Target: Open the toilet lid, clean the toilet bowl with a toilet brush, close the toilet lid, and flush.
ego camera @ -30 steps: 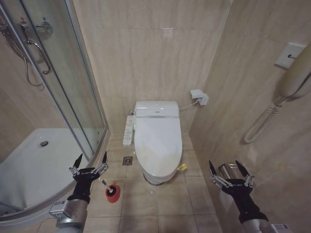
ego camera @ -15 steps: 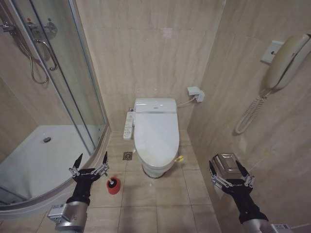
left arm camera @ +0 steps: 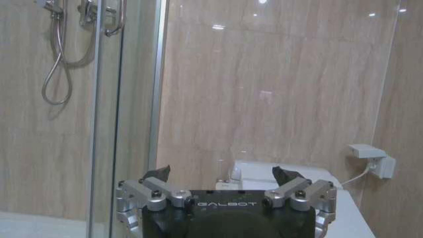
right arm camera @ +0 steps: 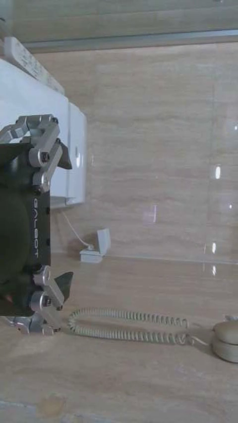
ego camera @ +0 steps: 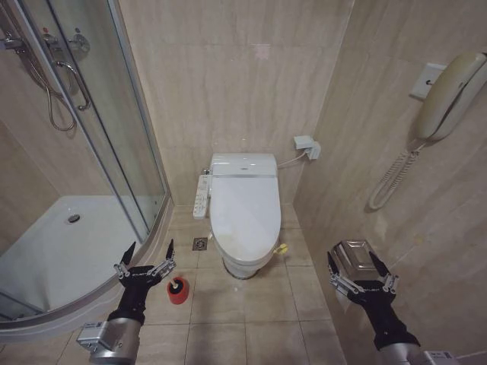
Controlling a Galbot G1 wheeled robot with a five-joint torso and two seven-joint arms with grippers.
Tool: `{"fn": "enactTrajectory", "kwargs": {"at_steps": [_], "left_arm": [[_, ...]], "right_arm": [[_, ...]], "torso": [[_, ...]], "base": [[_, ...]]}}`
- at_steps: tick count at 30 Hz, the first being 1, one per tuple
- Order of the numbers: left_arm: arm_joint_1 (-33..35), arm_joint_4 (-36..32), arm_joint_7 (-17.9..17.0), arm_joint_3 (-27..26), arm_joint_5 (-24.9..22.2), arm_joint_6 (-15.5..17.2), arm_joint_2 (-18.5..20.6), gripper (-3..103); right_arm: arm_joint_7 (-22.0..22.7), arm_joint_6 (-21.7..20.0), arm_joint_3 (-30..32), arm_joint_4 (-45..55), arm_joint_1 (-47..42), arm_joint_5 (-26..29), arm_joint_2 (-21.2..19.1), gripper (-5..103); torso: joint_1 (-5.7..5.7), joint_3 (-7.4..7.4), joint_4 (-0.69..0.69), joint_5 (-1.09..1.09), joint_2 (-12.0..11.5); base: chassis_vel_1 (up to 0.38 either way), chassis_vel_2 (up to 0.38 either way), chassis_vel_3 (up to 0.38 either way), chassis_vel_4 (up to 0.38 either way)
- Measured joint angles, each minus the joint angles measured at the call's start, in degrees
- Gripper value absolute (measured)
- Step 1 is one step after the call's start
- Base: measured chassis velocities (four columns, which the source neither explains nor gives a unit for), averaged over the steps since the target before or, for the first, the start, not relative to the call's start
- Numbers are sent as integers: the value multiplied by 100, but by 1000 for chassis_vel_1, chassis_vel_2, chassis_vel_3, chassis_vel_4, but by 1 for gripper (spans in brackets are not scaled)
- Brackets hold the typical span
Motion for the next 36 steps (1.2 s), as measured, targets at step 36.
{"fn": "enactTrajectory", "kwargs": {"at_steps": [36], "left_arm": [[662, -268, 139, -268, -97, -18, 446, 100]], "right_arm": [[0, 0, 0, 0, 0, 0, 0, 100]], "torso": [[-2, -1, 0, -1, 0]], "base": [[37, -38, -32, 33]]}}
